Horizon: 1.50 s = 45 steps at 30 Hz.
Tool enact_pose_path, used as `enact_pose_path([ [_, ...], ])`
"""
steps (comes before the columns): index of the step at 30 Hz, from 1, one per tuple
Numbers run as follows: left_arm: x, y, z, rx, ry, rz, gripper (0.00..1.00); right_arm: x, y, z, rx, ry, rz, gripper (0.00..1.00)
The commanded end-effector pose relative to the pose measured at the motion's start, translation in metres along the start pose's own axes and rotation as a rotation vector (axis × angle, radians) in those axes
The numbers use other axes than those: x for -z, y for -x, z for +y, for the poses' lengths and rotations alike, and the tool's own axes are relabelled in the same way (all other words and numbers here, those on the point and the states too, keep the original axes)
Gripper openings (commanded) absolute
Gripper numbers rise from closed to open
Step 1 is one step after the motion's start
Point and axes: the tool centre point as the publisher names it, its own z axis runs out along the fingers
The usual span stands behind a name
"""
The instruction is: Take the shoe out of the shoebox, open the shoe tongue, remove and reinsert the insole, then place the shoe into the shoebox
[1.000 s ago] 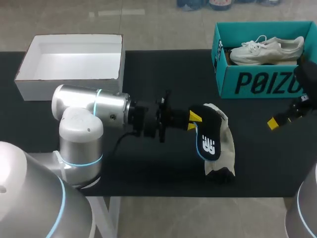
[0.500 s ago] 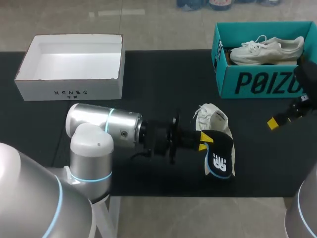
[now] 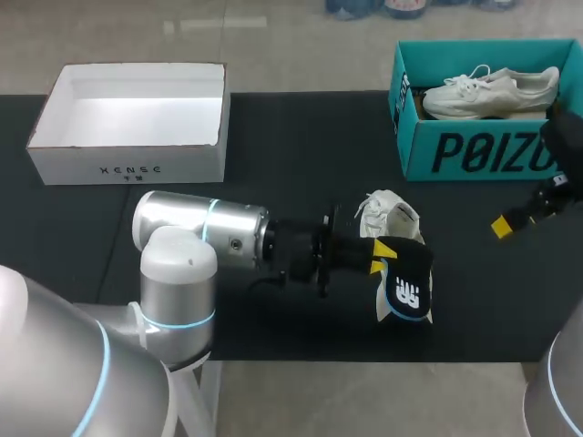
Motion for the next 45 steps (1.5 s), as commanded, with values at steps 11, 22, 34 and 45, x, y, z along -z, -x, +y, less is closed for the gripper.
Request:
enact_pose_path([
  [11, -0.027, -0.011, 0.024, 0.047, -0.044, 0.016, 0.0, 0.0, -0.001, -0.002, -0.001, 0.002, -0.002, 1.0],
  [22, -0.01, -0.017, 0.033, 0.07, 0.021, 0.04, 0.0, 0.0, -0.001, -0.002, -0.001, 0.002, -0.002, 1.0],
  [34, -0.002, -0.017, 0.064, 0.067, 0.066, 0.067, 0.0, 0.0, -0.001, -0.002, -0.001, 0.002, -0.002, 1.0],
  [45, -0.018, -0.013, 0.107, 0.046, 0.061, 0.1, 0.0, 0.0, -0.001, -0.002, -0.001, 0.002, -0.002, 1.0],
])
